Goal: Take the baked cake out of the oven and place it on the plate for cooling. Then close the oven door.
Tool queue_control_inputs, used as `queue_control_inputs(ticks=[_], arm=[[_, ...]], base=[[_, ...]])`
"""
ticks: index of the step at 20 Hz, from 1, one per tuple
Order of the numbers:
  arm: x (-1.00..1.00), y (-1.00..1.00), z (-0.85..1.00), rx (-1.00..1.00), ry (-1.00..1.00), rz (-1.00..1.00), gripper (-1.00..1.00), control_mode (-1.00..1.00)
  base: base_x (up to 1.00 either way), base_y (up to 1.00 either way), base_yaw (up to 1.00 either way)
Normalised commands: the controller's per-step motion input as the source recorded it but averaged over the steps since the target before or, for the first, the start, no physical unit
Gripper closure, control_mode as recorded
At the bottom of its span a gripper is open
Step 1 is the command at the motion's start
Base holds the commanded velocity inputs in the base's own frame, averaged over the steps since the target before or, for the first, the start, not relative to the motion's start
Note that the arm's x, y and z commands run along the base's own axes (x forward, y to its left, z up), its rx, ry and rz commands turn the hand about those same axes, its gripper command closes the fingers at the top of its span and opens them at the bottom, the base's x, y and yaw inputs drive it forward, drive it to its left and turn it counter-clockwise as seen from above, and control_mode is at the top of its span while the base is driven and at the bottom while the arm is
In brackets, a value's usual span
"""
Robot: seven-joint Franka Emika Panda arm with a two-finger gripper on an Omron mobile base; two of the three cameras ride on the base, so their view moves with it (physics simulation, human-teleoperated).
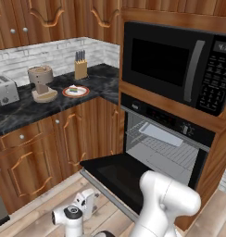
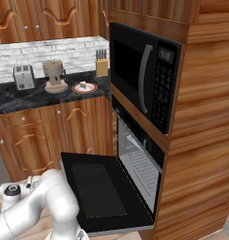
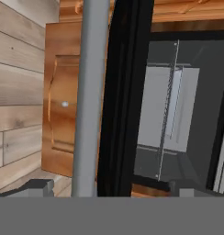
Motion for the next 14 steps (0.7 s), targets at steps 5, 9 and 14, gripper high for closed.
queue_control_inputs(ticks=[5, 9, 14], arm=[[0.55, 0.08, -0.57, -0.06, 0.04, 0.0, -1.0, -1.0], [0.49, 0.06, -0.54, -0.08, 0.01, 0.0, -1.0, -1.0], [0.49, 0.1, -0.52, -0.1, 0.01, 0.0, -1.0, -1.0]], base=[[0.0, 0.0, 0.0], [0.0, 0.0, 0.0], [0.0, 0.0, 0.0]])
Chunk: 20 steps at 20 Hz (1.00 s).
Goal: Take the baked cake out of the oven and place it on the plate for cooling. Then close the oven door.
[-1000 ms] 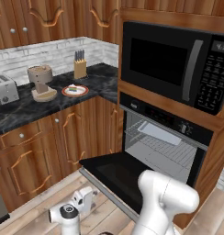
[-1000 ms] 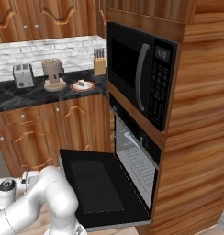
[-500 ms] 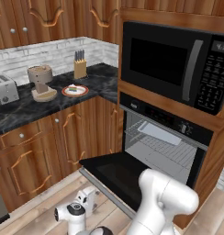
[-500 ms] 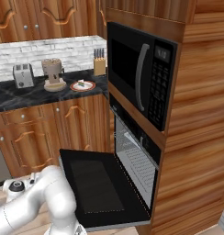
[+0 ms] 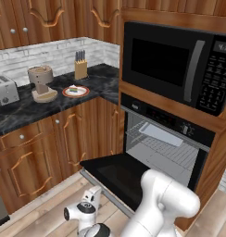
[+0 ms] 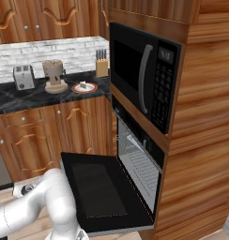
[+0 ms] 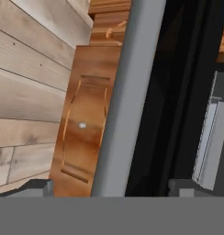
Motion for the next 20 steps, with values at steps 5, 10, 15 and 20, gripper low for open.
queue_control_inputs(ticks=[5, 10, 15, 20], arm=[[0.42, 0.08, -0.38, -0.1, 0.0, 0.0, -1.0, -1.0], [0.33, 0.02, -0.34, -0.12, 0.0, 0.0, -1.0, -1.0], [0.37, 0.04, -0.4, -0.16, 0.0, -0.03, -1.0, -1.0], [0.44, 0.07, -0.46, -0.18, 0.0, -0.04, -1.0, -1.0]], base=[[0.0, 0.0, 0.0], [0.0, 0.0, 0.0], [0.0, 0.0, 0.0], [0.0, 0.0, 0.0]])
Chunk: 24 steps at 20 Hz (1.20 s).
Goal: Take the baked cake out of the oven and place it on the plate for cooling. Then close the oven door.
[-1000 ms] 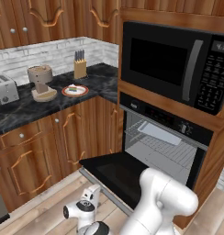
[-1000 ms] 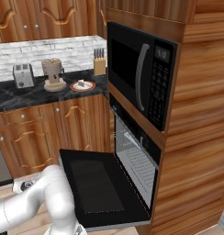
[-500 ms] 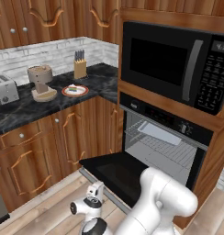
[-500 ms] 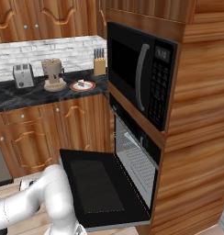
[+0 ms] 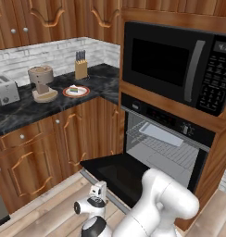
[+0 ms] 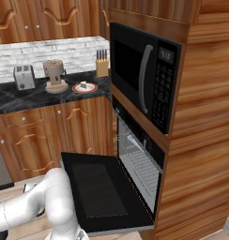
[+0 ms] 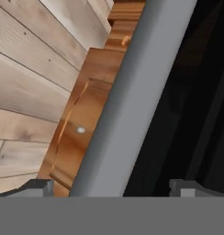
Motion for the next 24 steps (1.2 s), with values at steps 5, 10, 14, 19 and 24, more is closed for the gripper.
queue_control_inputs(ticks=[5, 10, 14, 19, 24], arm=[[0.37, 0.11, -0.37, -0.28, -0.1, -0.09, -1.0, -1.0], [0.36, 0.19, -0.24, -0.4, -0.34, -0.17, -1.0, -1.0], [0.6, 0.13, -0.26, -0.43, -0.36, -0.23, -1.0, -1.0], [0.88, 0.0, -0.28, -0.4, -0.23, -0.29, -1.0, -1.0], [1.0, 0.0, -0.3, -0.35, -0.1, -0.3, -1.0, -1.0]], base=[[0.0, 0.0, 0.0], [0.0, 0.0, 0.0], [0.0, 0.0, 0.0], [0.0, 0.0, 0.0], [0.0, 0.0, 0.0]])
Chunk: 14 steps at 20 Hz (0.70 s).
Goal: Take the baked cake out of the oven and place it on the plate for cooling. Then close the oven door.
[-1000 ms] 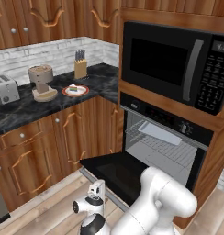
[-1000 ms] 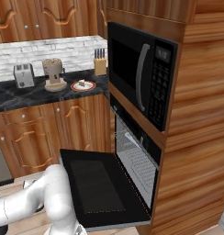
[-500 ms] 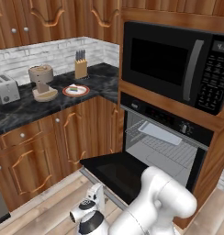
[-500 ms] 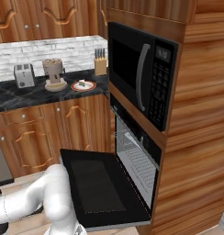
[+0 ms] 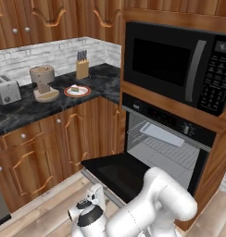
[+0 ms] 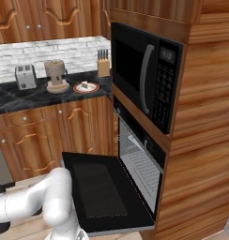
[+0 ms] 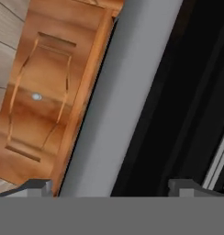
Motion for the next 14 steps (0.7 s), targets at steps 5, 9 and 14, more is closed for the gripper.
queue_control_inputs(ticks=[5, 9, 14], arm=[[0.77, 0.0, -0.76, -0.33, -0.08, -0.26, -1.0, -1.0], [0.42, 0.02, -1.0, -0.41, -0.26, -0.23, -1.0, -1.0], [0.34, 0.04, -1.0, -0.41, -0.27, -0.21, -1.0, -1.0]], base=[[0.0, 0.0, 0.0], [0.0, 0.0, 0.0], [0.0, 0.0, 0.0]])
